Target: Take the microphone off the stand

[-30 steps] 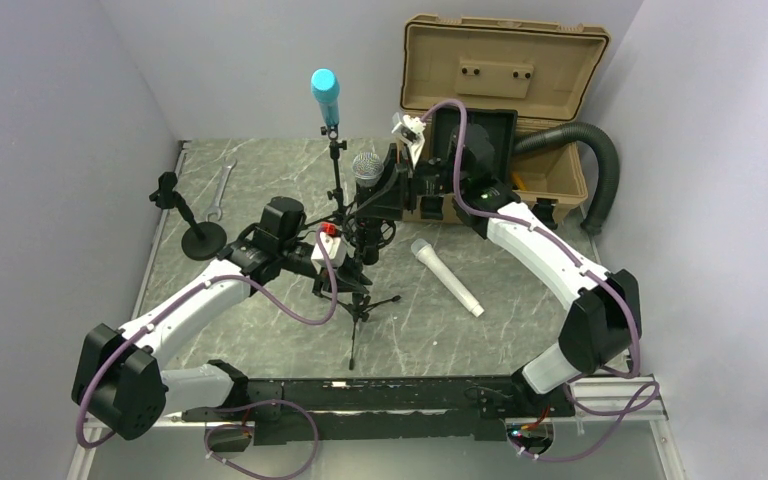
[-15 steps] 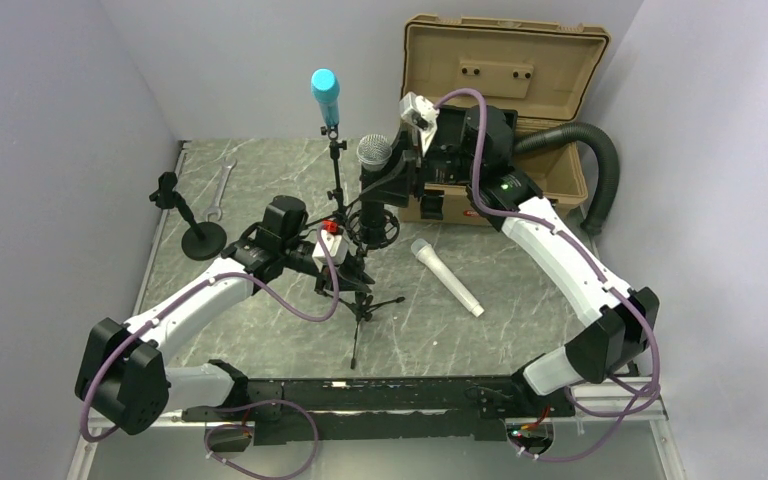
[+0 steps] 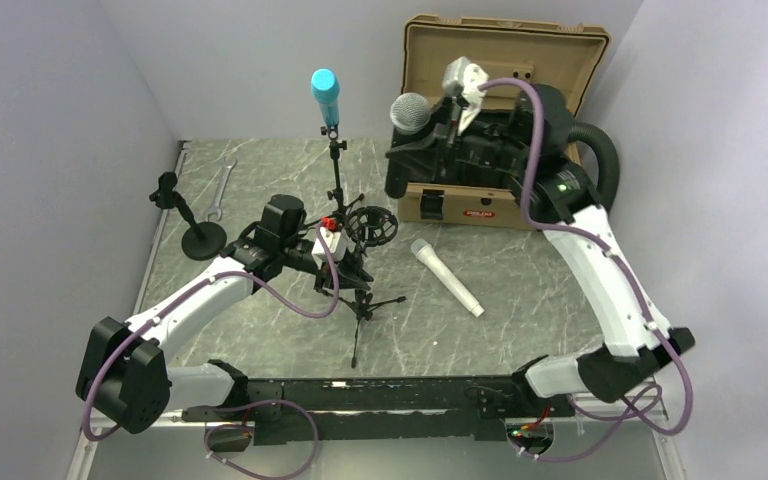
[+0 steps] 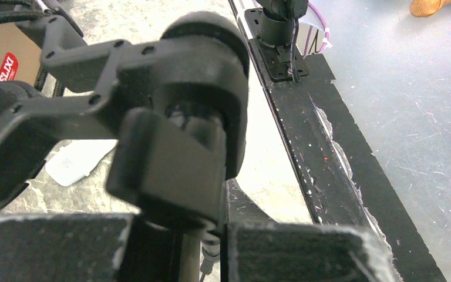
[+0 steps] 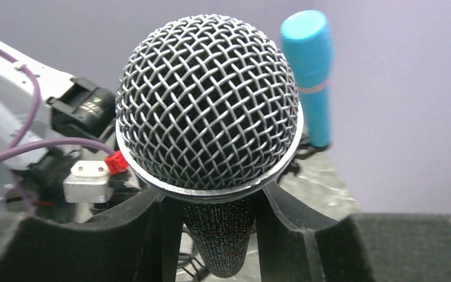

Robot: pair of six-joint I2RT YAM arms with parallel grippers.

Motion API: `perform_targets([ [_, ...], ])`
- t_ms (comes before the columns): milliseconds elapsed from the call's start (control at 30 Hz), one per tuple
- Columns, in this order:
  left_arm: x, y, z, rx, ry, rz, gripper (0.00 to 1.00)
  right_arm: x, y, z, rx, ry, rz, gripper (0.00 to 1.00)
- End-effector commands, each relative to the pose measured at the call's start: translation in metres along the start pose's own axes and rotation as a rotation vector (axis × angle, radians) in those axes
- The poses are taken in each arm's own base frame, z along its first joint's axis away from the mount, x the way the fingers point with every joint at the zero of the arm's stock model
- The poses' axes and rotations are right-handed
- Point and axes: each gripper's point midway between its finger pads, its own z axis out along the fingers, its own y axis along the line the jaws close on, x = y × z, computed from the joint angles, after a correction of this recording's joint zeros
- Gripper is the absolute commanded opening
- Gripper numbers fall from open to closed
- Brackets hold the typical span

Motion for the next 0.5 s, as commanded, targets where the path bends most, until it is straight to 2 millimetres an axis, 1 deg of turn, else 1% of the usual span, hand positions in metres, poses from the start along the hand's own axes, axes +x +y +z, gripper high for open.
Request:
perform_targets([
  [0,0.021,0.010,-0.002,-0.063,0.058,-0.005,0.00,-0.038,-0.010,-0.038,0.188,-0.033,-0.167,0.00],
  [67,0.020,0.010,-0.003,-0.069,0.058,-0.001,0.00,-0.032,-0.014,-0.050,0.239,-0.013,-0.174,0.00],
  [200,0.019,0.011,-0.006,-0.085,0.062,0.005,0.00,-0.002,-0.023,-0.078,0.355,0.062,-0.172,0.00],
  [233,0.018,0.012,-0.006,-0.089,0.062,0.010,0.00,0.009,-0.026,-0.084,0.383,0.094,-0.170,0.00],
  [267,0.018,0.012,-0.007,-0.094,0.063,0.014,0.00,0.021,-0.029,-0.091,0.411,0.130,-0.164,0.00],
  [333,0.016,0.013,-0.008,-0.101,0.062,0.020,0.00,0.052,-0.033,-0.104,0.456,0.218,-0.144,0.00],
  [467,0.015,0.015,-0.009,-0.109,0.070,0.032,0.00,0.121,-0.028,-0.125,0.496,0.364,-0.102,0.00],
])
